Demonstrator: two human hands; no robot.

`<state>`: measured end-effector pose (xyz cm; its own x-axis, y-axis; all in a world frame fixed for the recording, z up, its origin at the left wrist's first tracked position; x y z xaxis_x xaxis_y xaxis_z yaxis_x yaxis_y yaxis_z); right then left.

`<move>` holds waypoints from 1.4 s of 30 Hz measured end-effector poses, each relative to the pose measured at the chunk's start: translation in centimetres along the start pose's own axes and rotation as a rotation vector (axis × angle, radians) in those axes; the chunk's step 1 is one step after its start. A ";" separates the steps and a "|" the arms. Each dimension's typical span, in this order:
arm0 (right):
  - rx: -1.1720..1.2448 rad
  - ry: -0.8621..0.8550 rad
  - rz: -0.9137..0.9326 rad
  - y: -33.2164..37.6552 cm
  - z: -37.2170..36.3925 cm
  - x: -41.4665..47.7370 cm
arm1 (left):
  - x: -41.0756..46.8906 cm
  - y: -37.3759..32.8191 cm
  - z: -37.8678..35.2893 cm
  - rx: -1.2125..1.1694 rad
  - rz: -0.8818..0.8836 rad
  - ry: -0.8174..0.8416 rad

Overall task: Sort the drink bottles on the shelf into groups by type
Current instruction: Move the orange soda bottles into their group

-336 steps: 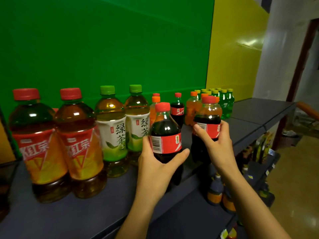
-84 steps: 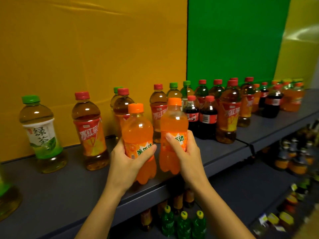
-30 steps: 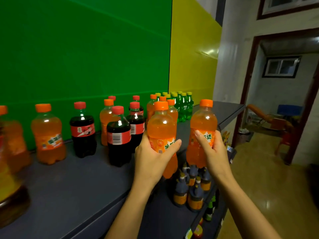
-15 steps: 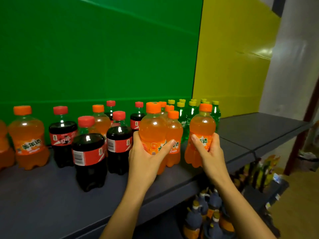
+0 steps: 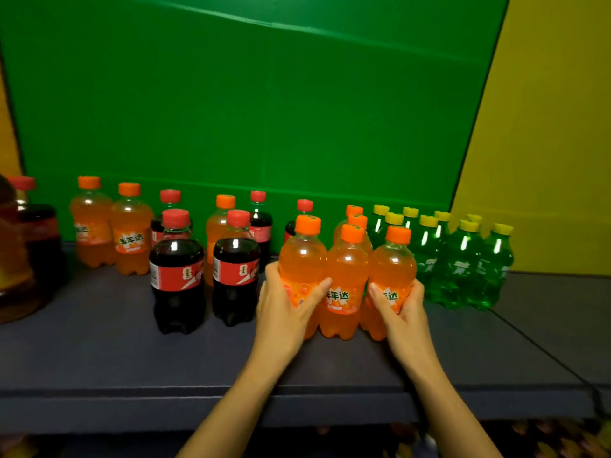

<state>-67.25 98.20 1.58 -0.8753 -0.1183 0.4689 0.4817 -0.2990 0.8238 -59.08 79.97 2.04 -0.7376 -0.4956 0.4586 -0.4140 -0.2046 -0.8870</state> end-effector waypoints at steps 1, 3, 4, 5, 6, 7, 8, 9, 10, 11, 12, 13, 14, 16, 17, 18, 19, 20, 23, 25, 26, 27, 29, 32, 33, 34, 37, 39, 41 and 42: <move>0.008 0.011 -0.002 -0.2 -0.1 0.2 | 0.1 0.4 -0.1 0.021 0.022 0.002; 0.016 0.030 -0.002 -0.6 -0.3 0.7 | 0.2 1.1 -0.2 0.026 0.068 0.009; 0.023 0.039 -0.004 -0.8 -0.4 0.9 | 0.3 1.4 -0.3 0.033 0.086 0.021; 0.032 0.048 -0.009 -1.0 -0.5 1.1 | 0.4 1.5 -0.5 0.050 0.100 0.040; 0.040 0.056 -0.019 -1.2 -0.6 1.2 | 0.4 1.6 -0.6 0.067 0.105 0.063; 0.048 0.063 -0.028 -1.4 -0.7 1.2 | 0.3 1.6 -0.8 0.083 0.105 0.081; 0.056 0.071 -0.036 -1.6 -0.7 1.3 | 0.3 1.6 -0.8 0.092 0.098 0.091; 0.061 0.074 -0.042 -1.8 -0.8 1.4 | 0.3 1.5 -0.9 0.096 0.088 0.098; 0.052 0.066 -0.043 -2.0 -0.7 1.4 | 0.3 1.5 -0.9 0.096 0.075 0.105; 0.030 0.052 -0.040 -2.1 -0.6 1.6 | 0.3 1.5 -0.9 0.102 0.061 0.111; 0.000 0.036 -0.032 -2.2 -0.5 1.7 | 0.3 1.4 -0.8 0.113 0.046 0.115; -0.032 0.018 -0.022 -2.2 -0.4 1.7 | 0.2 1.4 -0.8 0.131 0.035 0.117; -0.056 -0.001 -0.008 -2.1 -0.2 1.7 | 0.2 1.4 -0.6 0.150 0.021 0.117; -0.082 -0.050 0.038 -1.3 0.3 1.5 | -0.2 1.0 -0.2 0.199 -0.010 0.104; -0.091 -0.075 0.062 -0.8 0.6 1.2 | -0.5 0.7 0.2 0.218 -0.023 0.094; -0.093 -0.096 0.083 -0.2 0.9 0.9 | -0.8 0.4 0.6 0.234 -0.034 0.086; -0.091 -0.119 0.106 0.3 1.2 0.5 | -1.2 0.0 1.1 0.252 -0.045 0.079; -0.096 -0.151 0.138 0.9 1.5 0.2 | -1.5 -0.3 1.7 0.272 -0.057 0.067; -0.136 -0.274 0.285 3.0 2.2 -0.9 | -2.6 -2.0 4.3 0.302 -0.137 -0.010; -0.137 -0.323 0.369 4.6 2.2 -1.7 | -3.0 -3.4 6.5 0.309 -0.223 -0.081; -0.122 -0.333 0.396 5.4 2.1 -2.0 | -3.1 -3.9 7.6 0.306 -0.250 -0.113; -0.104 -0.336 0.415 6.2 1.9 -2.3 | -3.2 -4.3 8.7 0.303 -0.268 -0.143; -0.066 -0.325 0.455 7.8 1.2 -2.9 | -3.2 -5.0 10.7 0.315 -0.299 -0.189; -0.014 -0.264 0.494 10.2 -0.5 -3.4 | -2.7 -5.8 13.5 0.332 -0.333 -0.215; 0.001 -0.234 0.507 11.0 -1.4 -3.5 | -2.4 -6.1 14.4 0.336 -0.341 -0.212; 0.012 -0.206 0.520 11.9 -2.3 -3.5 | -2.0 -6.4 15.2 0.347 -0.350 -0.205; 0.016 -0.139 0.557 14.8 -5.1 -3.1 | -0.2 -7.6 17.5 0.378 -0.375 -0.175; -0.025 -0.105 0.580 16.8 -7.1 -2.3 | 1.5 -8.3 19.1 0.387 -0.386 -0.162; -0.069 -0.063 0.601 19.1 -9.2 -1.3 | 3.4 -8.8 20.7 0.396 -0.391 -0.162; -0.070 -0.033 0.604 20.2 -10.3 -0.7 | 4.5 -9.0 21.4 0.408 -0.392 -0.170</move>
<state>-57.31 82.50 14.64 -0.4457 -0.2575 0.8573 0.8878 -0.2497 0.3866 -47.31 61.50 10.91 -0.4615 -0.4386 0.7711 -0.3748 -0.6914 -0.6177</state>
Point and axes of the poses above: each hand's wrist, its own x-axis towards the middle knuckle, its own z-axis out of the back of the hand, y = z × x, the point moved 8 cm from there along x, towards the middle knuckle, and after that the axes turned 11 degrees about -x, right-handed, at the moved point
